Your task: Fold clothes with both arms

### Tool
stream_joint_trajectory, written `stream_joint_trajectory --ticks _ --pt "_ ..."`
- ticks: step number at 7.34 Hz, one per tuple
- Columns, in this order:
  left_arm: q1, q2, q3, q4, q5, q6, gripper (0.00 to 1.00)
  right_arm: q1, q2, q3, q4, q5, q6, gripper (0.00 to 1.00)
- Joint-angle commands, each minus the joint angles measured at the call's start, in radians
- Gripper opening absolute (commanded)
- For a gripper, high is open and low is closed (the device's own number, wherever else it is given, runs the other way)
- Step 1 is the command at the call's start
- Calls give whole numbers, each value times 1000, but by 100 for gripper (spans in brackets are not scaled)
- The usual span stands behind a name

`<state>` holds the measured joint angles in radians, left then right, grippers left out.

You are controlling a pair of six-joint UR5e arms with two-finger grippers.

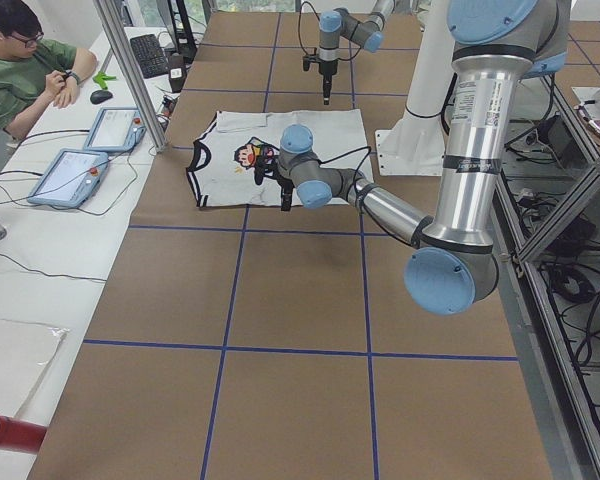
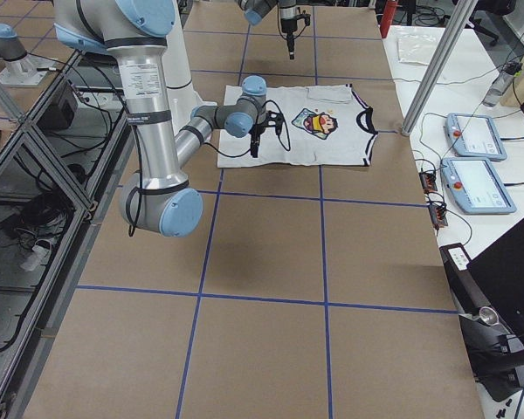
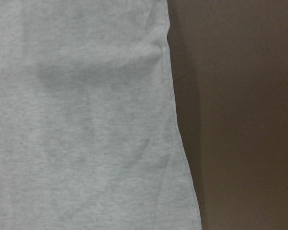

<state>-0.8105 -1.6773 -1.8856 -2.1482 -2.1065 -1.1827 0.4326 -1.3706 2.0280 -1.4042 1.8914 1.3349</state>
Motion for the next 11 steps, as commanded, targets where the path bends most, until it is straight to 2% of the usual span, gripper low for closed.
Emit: stream_joint_trajectory --ticks 1,3,5,7,11 --pt "5 2 -12 -4 -12 -69 100 -151 -10 21 2 -160 140 100" --pt "5 2 -12 -2 -13 -69 100 -207 -77 50 8 -193 150 100" --pt "5 1 -15 -2 -13 -69 100 -210 -212 52 185 -195 148 100" --pt "5 1 -15 -2 -12 -69 100 -222 -220 52 199 -195 152 100" --pt "5 1 -15 -2 -12 -68 99 -250 -196 46 156 -198 153 99"
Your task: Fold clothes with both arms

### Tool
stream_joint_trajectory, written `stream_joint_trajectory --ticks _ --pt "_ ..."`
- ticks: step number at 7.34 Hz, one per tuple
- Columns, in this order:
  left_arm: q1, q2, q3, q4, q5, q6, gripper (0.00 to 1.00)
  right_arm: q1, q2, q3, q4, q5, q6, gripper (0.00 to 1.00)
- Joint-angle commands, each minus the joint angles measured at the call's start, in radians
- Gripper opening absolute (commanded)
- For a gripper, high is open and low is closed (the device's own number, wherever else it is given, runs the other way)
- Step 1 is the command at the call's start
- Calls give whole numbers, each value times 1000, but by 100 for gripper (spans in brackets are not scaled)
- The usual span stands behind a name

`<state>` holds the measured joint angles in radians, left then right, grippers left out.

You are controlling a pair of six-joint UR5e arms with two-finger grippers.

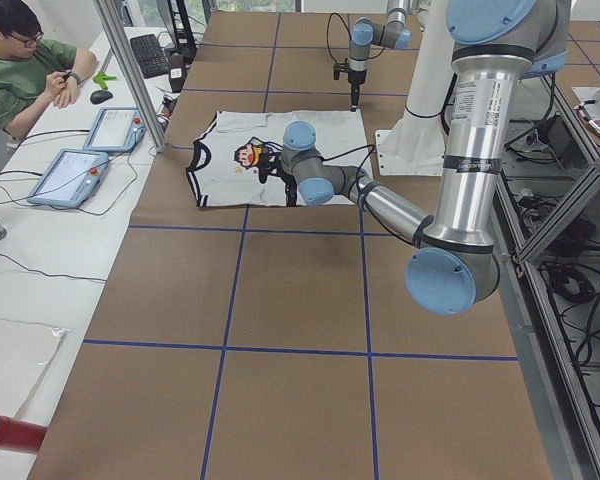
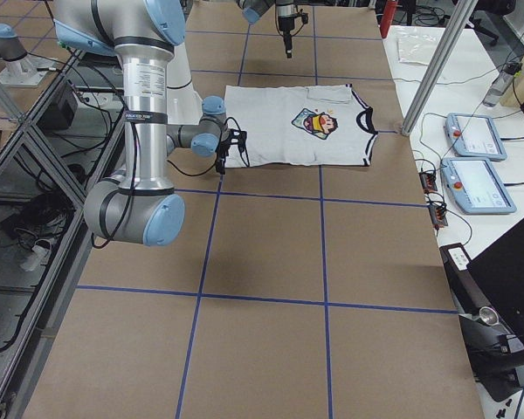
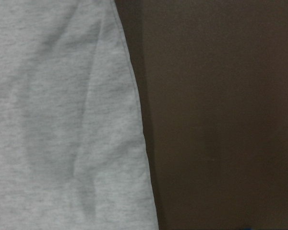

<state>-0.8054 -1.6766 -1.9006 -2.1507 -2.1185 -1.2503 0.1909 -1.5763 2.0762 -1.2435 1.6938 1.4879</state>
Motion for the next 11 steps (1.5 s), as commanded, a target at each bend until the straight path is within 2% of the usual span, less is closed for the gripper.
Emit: stream_joint_trajectory --ticks 1,2,5,6,8,10,11 --pt "0 0 0 0 0 0 99 -11 37 -2 -45 0 0 98" --pt "0 2 0 0 2 0 99 -13 89 -5 -124 0 0 98" --pt "0 2 0 0 2 0 99 -11 90 -28 -134 -2 0 96" --pt "0 2 0 0 2 0 99 -11 90 -30 -132 -2 0 91" --pt "0 2 0 0 2 0 99 -8 96 -25 -132 0 -1 71" --pt "0 2 0 0 2 0 99 -7 98 -18 -132 3 -1 66" --pt "0 2 0 0 2 0 99 -7 96 -18 -132 3 -1 58"
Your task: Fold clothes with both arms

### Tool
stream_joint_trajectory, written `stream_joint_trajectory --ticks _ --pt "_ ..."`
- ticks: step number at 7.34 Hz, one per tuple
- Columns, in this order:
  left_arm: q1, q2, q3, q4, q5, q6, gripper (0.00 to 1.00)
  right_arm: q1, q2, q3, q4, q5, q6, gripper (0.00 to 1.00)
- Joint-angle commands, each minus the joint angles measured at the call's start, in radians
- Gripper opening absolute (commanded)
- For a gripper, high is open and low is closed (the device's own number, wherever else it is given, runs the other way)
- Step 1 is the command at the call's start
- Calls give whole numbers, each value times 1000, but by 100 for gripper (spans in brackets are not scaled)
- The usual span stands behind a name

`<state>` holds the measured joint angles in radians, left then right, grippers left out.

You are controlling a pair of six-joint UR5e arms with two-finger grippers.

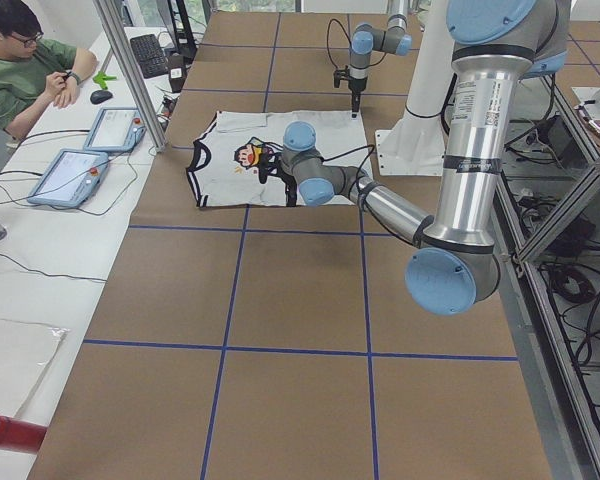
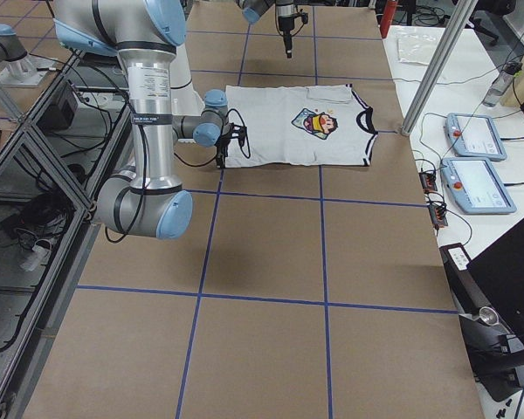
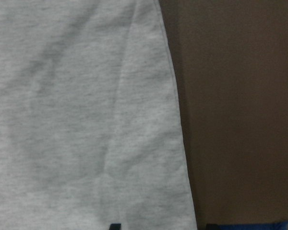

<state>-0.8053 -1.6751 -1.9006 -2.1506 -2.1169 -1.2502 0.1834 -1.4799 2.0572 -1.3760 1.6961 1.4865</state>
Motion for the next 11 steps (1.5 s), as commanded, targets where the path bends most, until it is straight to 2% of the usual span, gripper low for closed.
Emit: stream_joint_trajectory --ticks 1,3,4,6,7,9,11 --pt "0 2 0 0 0 0 99 -1 -3 1 0 0 0 58" --pt "0 0 0 0 0 0 99 -1 -6 1 0 0 1 57" --pt "0 0 0 0 0 0 99 1 -7 1 0 2 0 49" --pt "0 0 0 0 0 0 99 1 -3 6 -2 4 1 27" --pt "0 2 0 0 0 0 99 1 -2 9 -2 4 1 21" --pt "0 2 -2 0 0 0 99 1 -5 9 -5 4 0 17" --pt "0 2 -5 0 2 0 99 -1 -8 9 -8 2 1 17"
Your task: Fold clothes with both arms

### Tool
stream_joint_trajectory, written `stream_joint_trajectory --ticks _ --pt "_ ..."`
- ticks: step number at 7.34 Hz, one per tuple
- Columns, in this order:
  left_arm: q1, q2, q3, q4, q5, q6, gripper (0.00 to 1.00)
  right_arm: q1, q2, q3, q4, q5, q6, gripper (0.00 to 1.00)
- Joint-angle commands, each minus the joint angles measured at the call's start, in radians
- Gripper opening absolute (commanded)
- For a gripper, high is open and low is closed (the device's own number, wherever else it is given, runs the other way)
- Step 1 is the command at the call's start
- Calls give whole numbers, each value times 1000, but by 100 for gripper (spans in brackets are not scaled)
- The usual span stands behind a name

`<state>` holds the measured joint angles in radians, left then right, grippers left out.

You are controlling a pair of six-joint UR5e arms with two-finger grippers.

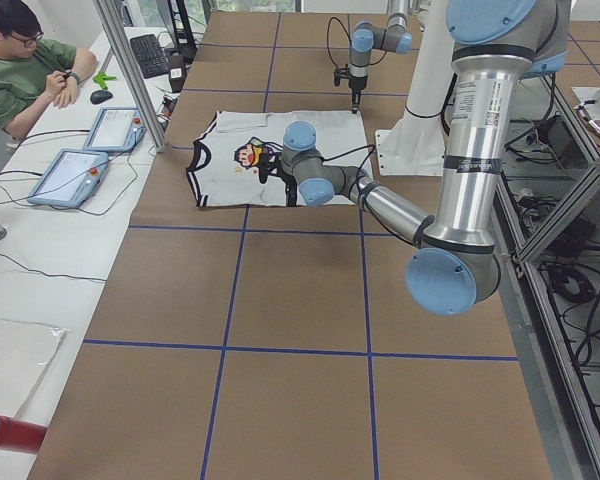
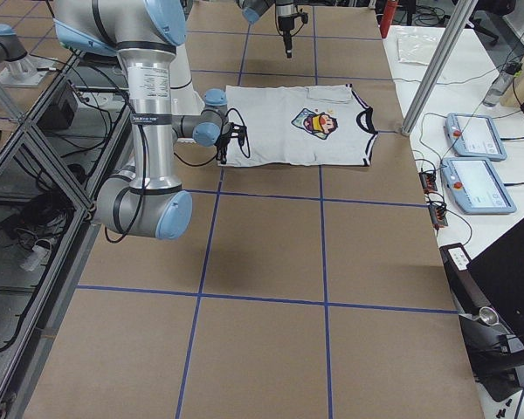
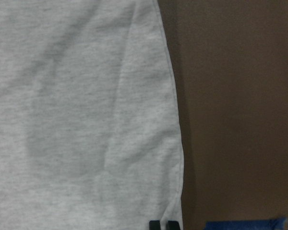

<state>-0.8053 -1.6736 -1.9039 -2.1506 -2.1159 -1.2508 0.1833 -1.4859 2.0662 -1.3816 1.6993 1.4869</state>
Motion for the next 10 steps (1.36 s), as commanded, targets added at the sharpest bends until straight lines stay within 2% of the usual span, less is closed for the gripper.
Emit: stream_joint_trajectory --ticks 1,2,4,6,7,8,10 --pt "0 0 -1 0 1 1 99 -1 -2 0 -4 -1 0 13" --pt "0 0 -1 0 1 -1 97 1 -2 2 -4 -3 0 0" --pt "6 -1 -12 0 -3 -39 87 -1 -1 20 -4 -15 3 0" --pt "73 6 -49 2 7 -134 87 2 -2 75 -4 -17 3 0" --pt "133 41 -93 0 33 -184 96 2 -1 90 -4 -18 3 0" --pt "228 96 -160 -2 124 -241 98 2 6 98 -2 -18 3 0" --pt "456 114 -193 -2 300 -431 99 -1 12 98 -1 -18 3 0"
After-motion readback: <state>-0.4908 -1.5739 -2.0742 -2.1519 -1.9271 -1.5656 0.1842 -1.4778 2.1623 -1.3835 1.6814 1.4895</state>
